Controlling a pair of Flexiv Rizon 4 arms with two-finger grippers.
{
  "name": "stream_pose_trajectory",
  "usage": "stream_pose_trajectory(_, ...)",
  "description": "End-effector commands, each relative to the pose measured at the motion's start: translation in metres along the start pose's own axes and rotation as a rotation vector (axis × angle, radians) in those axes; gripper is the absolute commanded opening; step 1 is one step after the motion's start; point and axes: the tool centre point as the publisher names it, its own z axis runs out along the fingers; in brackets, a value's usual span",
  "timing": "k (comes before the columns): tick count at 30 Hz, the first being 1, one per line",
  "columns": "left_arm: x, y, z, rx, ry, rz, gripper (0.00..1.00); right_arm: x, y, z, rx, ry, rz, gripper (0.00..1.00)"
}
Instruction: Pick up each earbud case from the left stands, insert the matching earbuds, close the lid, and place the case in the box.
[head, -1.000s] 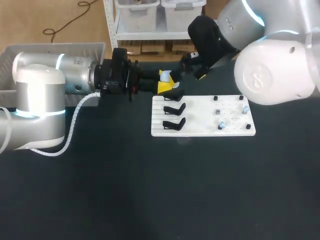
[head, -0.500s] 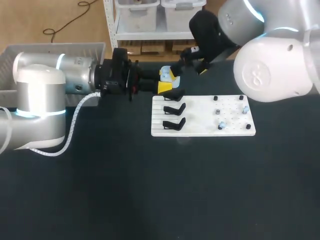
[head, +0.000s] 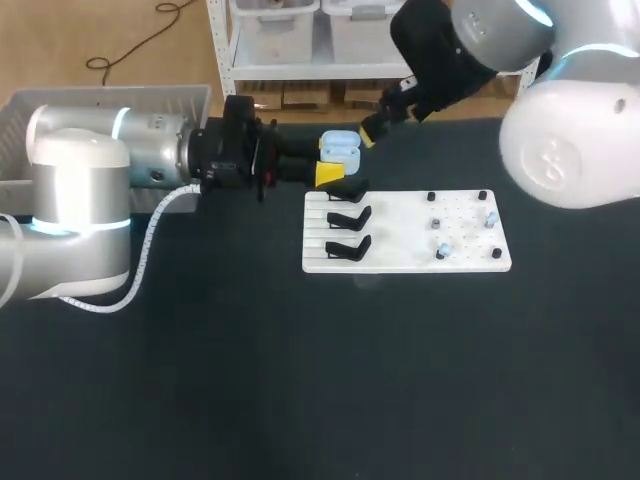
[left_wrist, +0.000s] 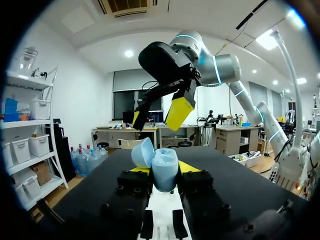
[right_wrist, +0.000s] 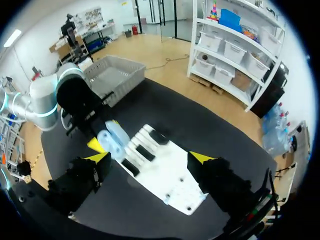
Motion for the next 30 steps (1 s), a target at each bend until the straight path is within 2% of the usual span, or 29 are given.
stream_pose_trajectory(1,0.004,0.001,-0.004,0.005,-0.015,0.008,0.0,0.015,-0.012,-0.022,0.059,0.038,0.005,1.0)
stream_pose_trajectory(9,0.003,0.0,-0.005,0.01,-0.02,0.023,0.0,0.051,-0.046,-0.022,0.125,0.141,0.045,1.0)
stream_pose_trajectory(19,0.004,-0.002,-0.004,0.012,-0.007,0.034,0.0,0.1,-0.069,0.0,0.189,0.284,0.039,1.0)
stream_pose_trajectory(30,0.003,-0.002,-0.004,-0.01,0.001,0.04,0.0,0.133,-0.09,0.019,0.263,0.398,0.016,1.0)
